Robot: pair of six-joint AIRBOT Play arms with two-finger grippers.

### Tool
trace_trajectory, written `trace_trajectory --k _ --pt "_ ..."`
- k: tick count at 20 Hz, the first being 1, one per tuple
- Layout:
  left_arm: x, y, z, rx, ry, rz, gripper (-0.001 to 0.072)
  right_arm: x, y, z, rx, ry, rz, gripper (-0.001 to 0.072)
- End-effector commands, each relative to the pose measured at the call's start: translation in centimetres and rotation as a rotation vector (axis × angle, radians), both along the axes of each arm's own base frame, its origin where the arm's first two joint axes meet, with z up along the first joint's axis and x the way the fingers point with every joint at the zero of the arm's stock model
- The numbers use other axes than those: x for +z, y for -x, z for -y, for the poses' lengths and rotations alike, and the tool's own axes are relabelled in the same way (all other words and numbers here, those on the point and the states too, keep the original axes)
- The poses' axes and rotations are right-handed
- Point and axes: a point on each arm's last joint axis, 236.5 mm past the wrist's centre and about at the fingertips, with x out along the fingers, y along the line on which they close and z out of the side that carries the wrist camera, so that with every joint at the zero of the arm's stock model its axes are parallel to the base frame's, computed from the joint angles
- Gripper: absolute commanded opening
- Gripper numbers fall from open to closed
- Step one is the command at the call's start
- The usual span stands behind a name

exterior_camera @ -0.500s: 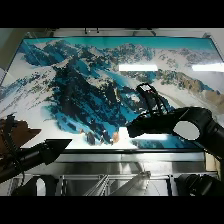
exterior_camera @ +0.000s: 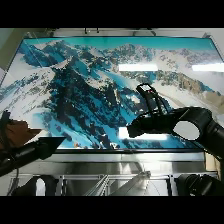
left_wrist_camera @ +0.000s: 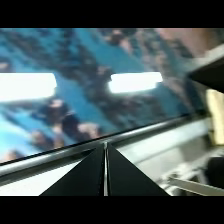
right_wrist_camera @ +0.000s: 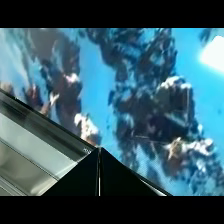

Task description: Fold the shirts.

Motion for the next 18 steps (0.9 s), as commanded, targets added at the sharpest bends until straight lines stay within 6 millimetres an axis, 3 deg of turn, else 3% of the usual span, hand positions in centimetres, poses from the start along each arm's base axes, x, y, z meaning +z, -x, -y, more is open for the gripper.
trace_trajectory --k 1,2,3,6,8,10,13,18 --pt "-0.5 -1.6 -9.9 0.194 -0.369 -0.164 0.0379 0.0 0.0 0.0 0.001 0.001 -0.001 0.0020" --pt "0.6 -2.3 -12.7 0.241 -0.462 -0.196 0.0698 0.0 0.0 0.0 0.001 0.001 -0.001 0.0020" --pt "1.8 -3.1 -15.3 0.291 -0.537 -0.225 0.0718 0.0 0.0 0.0 0.001 0.001 -0.001 0.0020" --pt "4.3 -5.6 -22.6 0.418 -0.749 -0.328 0.0718 0.0 0.0 0.0 0.001 0.001 -0.001 0.0020" --pt "3.4 -6.6 -26.6 0.455 -0.842 -0.435 0.0718 0.0 0.0 0.0 0.001 0.001 -0.001 0.0020" --pt "0.8 -6.5 -29.7 0.474 -0.858 -0.579 0.0717 0.0 0.0 0.0 0.001 0.001 -0.001 0.0020" --pt "-3.9 -4.5 -32.7 0.509 -0.764 -0.791 0.0717 0.0 0.0 0.0 0.001 0.001 -0.001 0.0020" --pt "-8.3 -1.4 -33.5 0.517 -0.598 -1.000 0.0716 0.0 0.0 0.0 0.001 0.001 -0.001 0.0020"
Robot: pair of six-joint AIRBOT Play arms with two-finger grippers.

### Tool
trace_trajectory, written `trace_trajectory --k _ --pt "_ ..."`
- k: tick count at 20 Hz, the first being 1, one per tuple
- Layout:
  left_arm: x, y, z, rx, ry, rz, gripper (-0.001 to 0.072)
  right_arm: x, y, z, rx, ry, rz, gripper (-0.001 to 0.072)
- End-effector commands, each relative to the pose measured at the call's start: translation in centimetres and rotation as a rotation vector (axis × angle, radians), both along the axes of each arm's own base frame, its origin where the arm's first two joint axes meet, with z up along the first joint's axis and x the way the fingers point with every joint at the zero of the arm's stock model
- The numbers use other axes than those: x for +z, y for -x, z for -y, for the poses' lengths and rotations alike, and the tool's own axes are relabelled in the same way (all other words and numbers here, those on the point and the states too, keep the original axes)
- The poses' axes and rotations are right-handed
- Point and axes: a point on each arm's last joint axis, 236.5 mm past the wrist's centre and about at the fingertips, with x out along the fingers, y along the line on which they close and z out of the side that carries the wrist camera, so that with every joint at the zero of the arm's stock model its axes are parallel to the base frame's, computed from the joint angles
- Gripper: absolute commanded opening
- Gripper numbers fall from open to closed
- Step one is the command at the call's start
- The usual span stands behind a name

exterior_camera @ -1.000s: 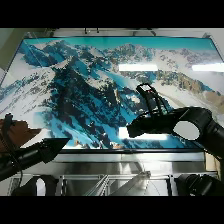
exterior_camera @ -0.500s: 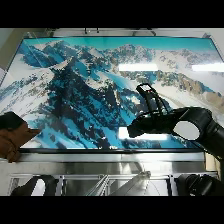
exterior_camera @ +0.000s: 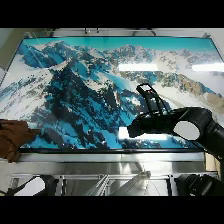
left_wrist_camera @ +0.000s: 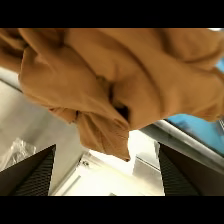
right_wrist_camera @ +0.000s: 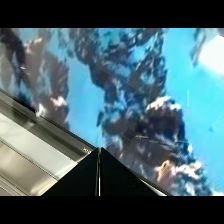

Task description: Fold the shirts.

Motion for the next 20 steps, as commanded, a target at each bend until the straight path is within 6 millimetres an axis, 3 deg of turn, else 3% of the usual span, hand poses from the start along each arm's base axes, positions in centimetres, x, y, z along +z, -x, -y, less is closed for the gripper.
trace_trajectory --k 1,5,9,10,12,15,17,18,20 --pt "-3.1 2.8 -0.6 0.085 0.097 -0.127 0.0715 0.0 0.0 0.0 0.001 0.000 -0.001 0.0020" --pt "-6.6 4.9 -0.1 0.066 0.116 -0.215 0.0707 0.0 0.0 0.0 0.001 0.000 -0.001 0.0020" --pt "-8.9 3.8 -0.5 0.042 0.088 -0.152 0.0706 0.0 0.0 0.0 0.001 0.000 -0.001 0.0020" --pt "-9.0 3.6 -0.7 0.036 0.079 -0.142 0.0617 0.0 0.0 0.0 0.001 0.000 -0.001 0.0020" --pt "-9.0 3.5 -0.7 0.001 0.085 -0.145 0.0286 0.0 0.0 0.0 0.001 0.000 -0.001 0.0020" --pt "-8.9 3.4 -0.2 -0.036 0.098 -0.158 0.0019 0.0 0.0 0.0 0.001 0.000 -0.001 0.0020" --pt "-8.4 2.5 0.4 -0.080 0.089 -0.148 0.0023 0.0 0.0 0.0 0.001 0.000 -0.001 0.0020" --pt "-7.7 1.0 1.1 -0.112 0.089 -0.110 0.0023 0.0 0.0 0.0 0.001 0.000 -0.001 0.0020" --pt "-4.6 -4.7 5.1 -0.195 0.169 0.085 0.0023 0.0 0.0 0.0 0.001 0.000 -0.001 0.0020"
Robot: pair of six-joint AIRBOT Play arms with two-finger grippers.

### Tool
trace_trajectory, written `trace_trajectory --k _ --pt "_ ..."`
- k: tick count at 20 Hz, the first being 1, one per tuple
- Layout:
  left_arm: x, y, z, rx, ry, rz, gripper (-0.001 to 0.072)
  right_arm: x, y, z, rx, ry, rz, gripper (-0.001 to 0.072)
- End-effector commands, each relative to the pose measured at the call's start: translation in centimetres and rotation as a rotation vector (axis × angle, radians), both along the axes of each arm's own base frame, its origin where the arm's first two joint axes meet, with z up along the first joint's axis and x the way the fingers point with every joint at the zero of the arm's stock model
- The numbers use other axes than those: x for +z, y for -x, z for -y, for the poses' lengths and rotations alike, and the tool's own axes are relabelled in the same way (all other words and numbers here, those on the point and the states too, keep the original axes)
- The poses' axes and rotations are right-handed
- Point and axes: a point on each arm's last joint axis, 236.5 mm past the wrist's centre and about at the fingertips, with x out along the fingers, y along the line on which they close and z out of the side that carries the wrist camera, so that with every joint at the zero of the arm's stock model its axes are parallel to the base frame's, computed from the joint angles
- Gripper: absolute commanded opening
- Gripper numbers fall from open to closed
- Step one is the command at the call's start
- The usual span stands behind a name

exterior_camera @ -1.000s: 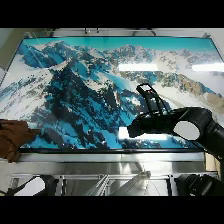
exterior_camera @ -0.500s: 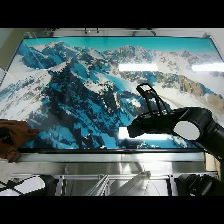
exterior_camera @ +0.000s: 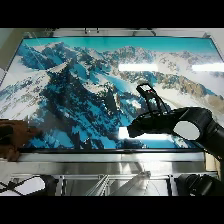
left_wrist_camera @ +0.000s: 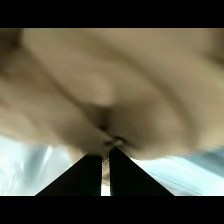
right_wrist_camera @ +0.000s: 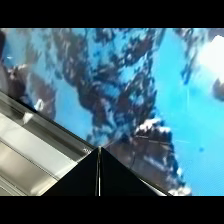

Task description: Fold the shirts.

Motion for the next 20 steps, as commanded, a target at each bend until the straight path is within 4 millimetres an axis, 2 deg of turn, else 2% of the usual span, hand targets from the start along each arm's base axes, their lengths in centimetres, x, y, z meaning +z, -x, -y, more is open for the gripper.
trace_trajectory --k 1,2,3,4,5,6,8,9,10,12,14,16,18,20 --pt "5.5 -8.8 7.2 -0.132 0.166 0.307 0.0023 0.0 0.0 0.0 0.001 0.000 -0.001 0.0020" --pt "9.2 -12.3 11.1 -0.181 0.250 0.455 0.0023 0.0 0.0 0.0 0.001 0.000 -0.001 0.0020" --pt "14.0 -15.6 15.8 -0.239 0.358 0.624 0.0022 0.0 0.0 0.0 0.001 0.001 -0.001 0.0020" --pt "19.3 -17.9 20.9 -0.317 0.477 0.784 0.0023 0.0 0.0 0.0 0.001 0.000 -0.001 0.0020" --pt "24.2 -19.1 25.6 -0.382 0.596 0.909 0.0023 0.0 0.0 0.0 0.001 0.000 -0.001 0.0020" --pt "29.3 -19.3 30.4 -0.453 0.734 1.022 0.0023 0.0 0.0 0.0 0.001 0.000 -0.001 0.0020" --pt "37.3 -17.2 38.9 -0.626 0.991 1.147 0.0024 0.0 0.0 0.0 0.001 0.000 -0.001 0.0020" --pt "39.8 -15.9 41.9 -0.700 1.085 1.163 0.0023 0.0 0.0 0.0 0.001 0.000 -0.001 0.0020" --pt "41.3 -14.9 44.4 -0.776 1.137 1.162 0.0023 0.0 0.0 0.0 0.001 0.000 -0.001 0.0020" --pt "41.4 -14.2 47.4 -0.846 1.176 1.107 0.0023 0.0 0.0 0.0 0.001 0.000 -0.001 0.0020" --pt "39.1 -15.2 48.5 -0.825 1.191 1.010 0.0024 0.0 0.0 0.0 0.001 0.000 -0.001 0.0020" --pt "35.1 -16.2 48.7 -0.810 1.185 0.894 0.0023 0.0 0.0 0.0 0.001 0.000 -0.001 0.0020" --pt "30.0 -16.9 48.1 -0.779 1.132 0.773 0.0023 0.0 0.0 0.0 0.001 0.000 -0.001 0.0020" --pt "24.1 -17.8 46.1 -0.730 1.023 0.659 0.0023 0.0 0.1 0.0 0.002 0.000 -0.001 0.0020"
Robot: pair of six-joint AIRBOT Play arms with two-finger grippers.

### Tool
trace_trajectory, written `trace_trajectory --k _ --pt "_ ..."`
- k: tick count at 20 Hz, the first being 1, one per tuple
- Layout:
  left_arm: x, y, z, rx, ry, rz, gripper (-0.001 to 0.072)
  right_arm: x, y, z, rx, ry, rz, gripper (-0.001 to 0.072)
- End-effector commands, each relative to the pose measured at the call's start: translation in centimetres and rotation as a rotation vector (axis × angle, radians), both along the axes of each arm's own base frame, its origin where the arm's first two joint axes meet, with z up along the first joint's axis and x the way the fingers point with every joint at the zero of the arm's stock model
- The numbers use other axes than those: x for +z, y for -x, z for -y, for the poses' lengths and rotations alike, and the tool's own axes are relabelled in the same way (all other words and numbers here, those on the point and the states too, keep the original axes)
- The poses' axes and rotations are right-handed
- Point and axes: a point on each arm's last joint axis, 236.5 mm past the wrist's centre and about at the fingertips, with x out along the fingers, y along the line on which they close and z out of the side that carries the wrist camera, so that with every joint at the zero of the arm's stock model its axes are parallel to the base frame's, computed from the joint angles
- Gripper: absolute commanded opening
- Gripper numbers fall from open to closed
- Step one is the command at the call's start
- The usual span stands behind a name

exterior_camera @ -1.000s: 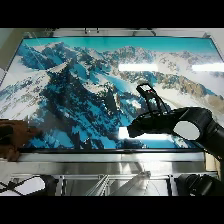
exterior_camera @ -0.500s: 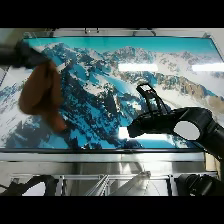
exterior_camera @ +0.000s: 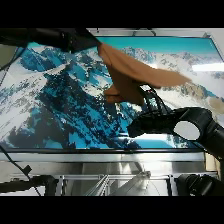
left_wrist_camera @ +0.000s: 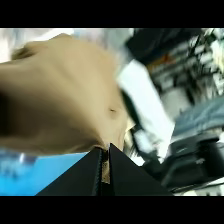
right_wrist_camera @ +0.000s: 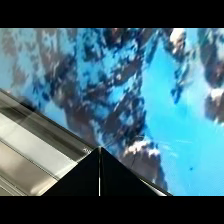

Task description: Fold the shirts.

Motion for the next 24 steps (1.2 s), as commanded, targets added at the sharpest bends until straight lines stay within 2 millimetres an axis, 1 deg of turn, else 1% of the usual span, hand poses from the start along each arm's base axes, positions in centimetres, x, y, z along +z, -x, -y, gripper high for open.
trace_trajectory --k 1,3,5,7,8,9,10,11,12,13,14,15,16,17,18,19,20,21,22,23,24 --pt "-9.4 -0.4 -2.4 0.023 -0.194 -0.170 0.0023 0.0 0.0 0.0 0.000 0.000 -0.001 0.0020" --pt "-14.5 0.7 -4.4 0.019 -0.277 -0.277 0.0025 0.0 0.0 0.0 0.000 0.000 -0.001 0.0020" --pt "-18.6 2.2 -6.2 0.016 -0.331 -0.378 0.0026 0.0 0.0 0.0 0.000 -0.001 -0.001 0.0020" --pt "-21.8 4.3 -8.5 0.004 -0.392 -0.477 0.0026 -0.2 0.6 0.1 0.006 0.007 -0.025 0.0020" --pt "-23.0 5.3 -9.8 0.005 -0.421 -0.525 0.0026 -0.6 0.9 0.6 0.012 0.031 -0.037 0.0020" --pt "-23.7 6.0 -11.0 0.017 -0.440 -0.552 0.0028 -1.0 1.5 1.3 0.033 0.071 -0.059 0.0021" --pt "-24.1 6.1 -12.2 0.045 -0.445 -0.551 0.0103 -1.4 2.2 1.8 0.076 0.104 -0.070 0.0021" --pt "-23.8 5.8 -13.3 0.087 -0.436 -0.538 0.0239 -1.6 2.7 2.2 0.106 0.127 -0.081 0.0027" --pt "-23.5 5.3 -14.5 0.133 -0.427 -0.526 0.0247 -1.7 2.6 2.5 0.121 0.146 -0.066 0.0027" --pt "-23.0 4.9 -15.6 0.178 -0.414 -0.515 0.0247 -1.7 1.6 2.9 0.109 0.162 -0.030 0.0028" --pt "-22.7 4.6 -16.3 0.213 -0.397 -0.510 0.0247 -1.3 0.0 3.6 0.065 0.168 0.005 0.0048" --pt "-22.9 4.6 -16.9 0.237 -0.391 -0.514 0.0247 -0.7 -2.0 4.9 -0.010 0.167 0.023 0.0260" --pt "-23.6 4.8 -17.1 0.255 -0.389 -0.528 0.0247 -0.2 -4.1 6.5 -0.084 0.162 0.029 0.0416" --pt "-24.6 5.2 -17.0 0.263 -0.390 -0.548 0.0247 0.2 -6.5 8.8 -0.169 0.159 0.039 0.0420" --pt "-25.8 5.4 -16.8 0.273 -0.393 -0.562 0.0247 0.0 -8.8 11.2 -0.222 0.164 0.065 0.0422" --pt "-27.3 5.6 -16.5 0.280 -0.400 -0.562 0.0247 -0.5 -10.5 13.4 -0.266 0.167 0.074 0.0435" --pt "-28.6 5.7 -16.1 0.276 -0.410 -0.558 0.0248 -1.5 -11.8 15.2 -0.275 0.169 0.067 0.0435" --pt "-29.9 5.6 -15.7 0.275 -0.420 -0.558 0.0248 -2.9 -12.4 16.2 -0.254 0.163 0.045 0.0435" --pt "-31.0 5.5 -15.3 0.275 -0.430 -0.562 0.0247 -4.2 -12.6 16.4 -0.218 0.135 0.012 0.0435" --pt "-31.9 5.3 -14.9 0.272 -0.438 -0.567 0.0247 -5.5 -12.7 15.8 -0.170 0.084 -0.023 0.0437" --pt "-32.6 5.0 -14.4 0.262 -0.446 -0.570 0.0247 -6.5 -12.8 14.7 -0.122 0.024 -0.043 0.0437"
